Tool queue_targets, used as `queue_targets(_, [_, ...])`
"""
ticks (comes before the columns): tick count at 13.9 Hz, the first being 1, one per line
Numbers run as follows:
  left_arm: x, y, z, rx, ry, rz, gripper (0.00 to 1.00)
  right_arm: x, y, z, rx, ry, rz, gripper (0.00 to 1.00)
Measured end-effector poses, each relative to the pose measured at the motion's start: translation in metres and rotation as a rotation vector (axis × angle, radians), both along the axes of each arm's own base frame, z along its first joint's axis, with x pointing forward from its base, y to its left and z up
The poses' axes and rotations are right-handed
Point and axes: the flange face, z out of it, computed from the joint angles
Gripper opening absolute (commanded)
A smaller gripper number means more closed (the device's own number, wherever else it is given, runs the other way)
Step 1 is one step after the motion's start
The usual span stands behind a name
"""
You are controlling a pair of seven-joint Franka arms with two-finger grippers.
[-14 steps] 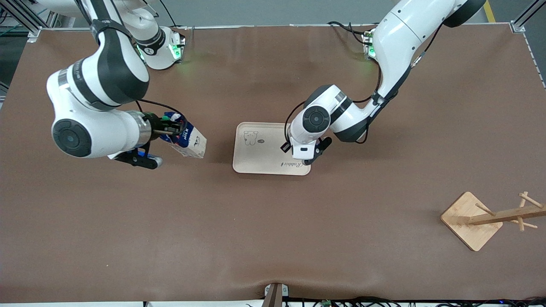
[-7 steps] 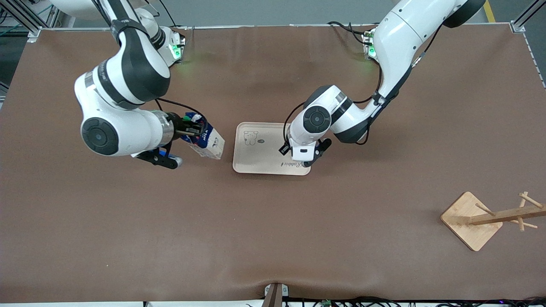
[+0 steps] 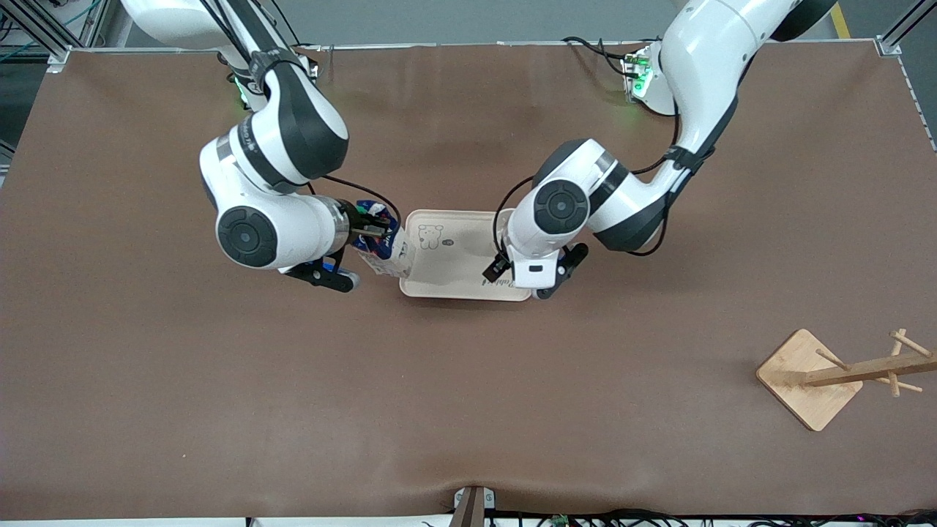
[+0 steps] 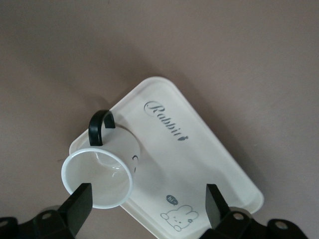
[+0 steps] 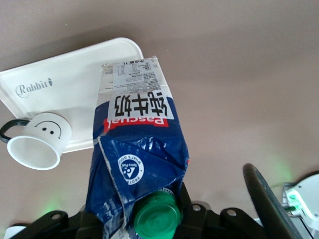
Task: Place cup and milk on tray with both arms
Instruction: 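Lower the mug onto the tray while the right gripper carries the carton, then release the mug and raise the left gripper while the right gripper lowers the carton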
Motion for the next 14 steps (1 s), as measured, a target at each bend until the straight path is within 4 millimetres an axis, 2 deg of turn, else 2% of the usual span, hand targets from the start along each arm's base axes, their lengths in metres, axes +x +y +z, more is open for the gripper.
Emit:
queue_targets(2, [0.016,0.028,0.029,0.002,-0.033,0.000,1.00,-0.005,0.016,-0.011,-0.003,0.000,0.018,0.00])
queue_targets(5, [0.038,0.080,0.070,0.013,-0.078,-0.023,1.00,-0.013,0.042,-0.032,-0.010,-0.002,0.043,0.00])
queue_targets(8, [0.054,0.142,0.107,0.036,-0.104,-0.069,1.00,-0.020,0.062,-0.058,-0.030,0.007,0.044,0.00])
queue_targets(12, [0.065,0.228,0.146,0.066,-0.117,-0.158,1.00,-0.029,0.076,-0.081,-0.062,0.024,0.073,0.00])
queue_targets(13, [0.066,0.249,0.155,0.073,-0.119,-0.179,1.00,-0.031,0.081,-0.085,-0.064,0.019,0.080,0.07])
queue_targets(14, [0.066,0.269,0.164,0.079,-0.122,-0.188,1.00,-0.033,0.085,-0.086,-0.066,0.012,0.082,0.28])
